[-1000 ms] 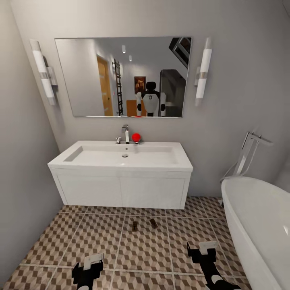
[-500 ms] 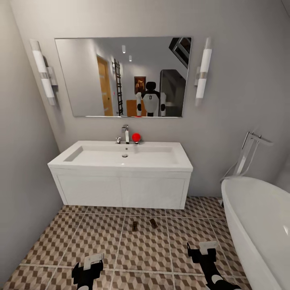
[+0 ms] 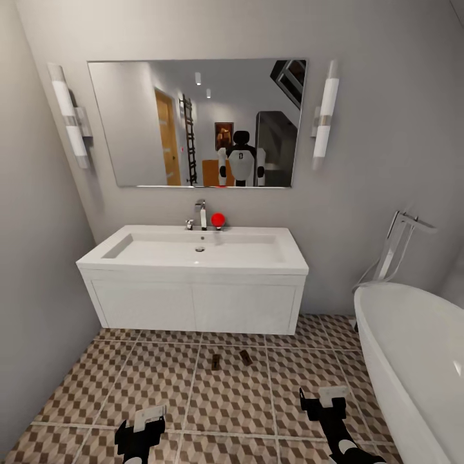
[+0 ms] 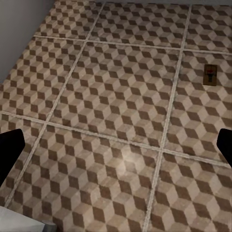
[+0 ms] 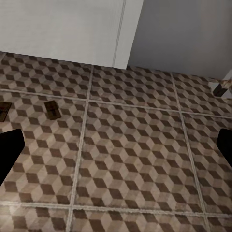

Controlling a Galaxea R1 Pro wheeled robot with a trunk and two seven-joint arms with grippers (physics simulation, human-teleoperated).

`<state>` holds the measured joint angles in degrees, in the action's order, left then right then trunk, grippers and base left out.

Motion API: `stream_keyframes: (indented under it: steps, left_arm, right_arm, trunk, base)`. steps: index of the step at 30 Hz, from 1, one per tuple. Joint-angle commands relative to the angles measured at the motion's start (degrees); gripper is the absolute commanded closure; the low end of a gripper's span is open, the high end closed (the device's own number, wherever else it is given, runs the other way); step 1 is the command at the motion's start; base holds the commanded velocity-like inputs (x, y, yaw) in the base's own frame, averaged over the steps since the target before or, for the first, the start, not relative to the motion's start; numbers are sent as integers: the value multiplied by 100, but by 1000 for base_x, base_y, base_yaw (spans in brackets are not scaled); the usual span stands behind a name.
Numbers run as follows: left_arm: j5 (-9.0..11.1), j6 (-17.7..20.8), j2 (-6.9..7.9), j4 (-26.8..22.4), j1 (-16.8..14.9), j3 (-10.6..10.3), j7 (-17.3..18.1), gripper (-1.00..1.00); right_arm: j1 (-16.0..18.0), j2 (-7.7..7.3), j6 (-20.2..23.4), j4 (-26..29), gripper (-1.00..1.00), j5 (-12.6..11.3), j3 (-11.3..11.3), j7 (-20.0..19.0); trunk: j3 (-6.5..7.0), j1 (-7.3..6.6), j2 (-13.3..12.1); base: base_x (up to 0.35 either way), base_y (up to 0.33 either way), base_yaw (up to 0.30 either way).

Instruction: Take the four mousetraps from the cabinet in the bathroom and place them on the bathroom floor. Make sure all four end up on the same floor surface, and ensure that at least two of them are either under or directly next to the same bathroom sink.

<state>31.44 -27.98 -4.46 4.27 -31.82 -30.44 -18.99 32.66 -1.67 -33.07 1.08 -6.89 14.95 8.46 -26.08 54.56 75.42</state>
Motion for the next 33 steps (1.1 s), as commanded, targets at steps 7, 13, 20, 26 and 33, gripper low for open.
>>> stream_keyframes:
  steps: [7,13,20,26,33]
  left_arm:
    - [11,-23,-4,22,-7,-41,-17,-100]
    - [11,-23,-3,22,-8,-41,-17,-100]
    - [11,-23,-4,22,-8,-41,-17,-100]
    - [11,-23,-3,22,-8,-41,-17,-100]
    - [11,-23,-5,22,-8,-41,-17,-100]
  right_arm:
    - [3,0,-15,-2,-100,-58,52,7]
    - [3,0,-15,-3,-100,-58,52,-3]
    - [3,0,-15,-4,-100,-58,52,-2]
    - [3,7,-15,-3,-100,-58,52,-2]
    - [3,8,-15,-4,-100,-58,52,-2]
  trunk:
    - [-6,0,4]
    - [-6,0,4]
    - [-6,0,4]
    - [-6,0,4]
    - [-6,0,4]
  base:
    - [0,0,0]
    - [0,0,0]
    - [0,0,0]
    - [0,0,0]
    - [0,0,0]
